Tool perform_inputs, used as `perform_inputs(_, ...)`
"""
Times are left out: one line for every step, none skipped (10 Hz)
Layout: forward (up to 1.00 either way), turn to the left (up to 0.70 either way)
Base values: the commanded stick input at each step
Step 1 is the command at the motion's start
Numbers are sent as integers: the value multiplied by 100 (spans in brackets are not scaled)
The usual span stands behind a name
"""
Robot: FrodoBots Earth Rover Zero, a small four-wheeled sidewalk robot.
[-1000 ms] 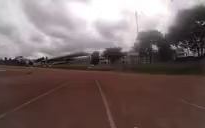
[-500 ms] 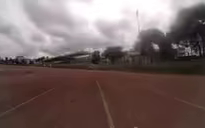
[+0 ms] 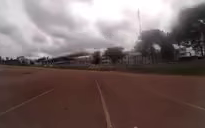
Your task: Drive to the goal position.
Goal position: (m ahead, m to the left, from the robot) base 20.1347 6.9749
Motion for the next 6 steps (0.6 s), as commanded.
perform_inputs(70,35)
perform_inputs(70,35)
perform_inputs(70,35)
perform_inputs(70,35)
perform_inputs(70,0)
perform_inputs(70,0)
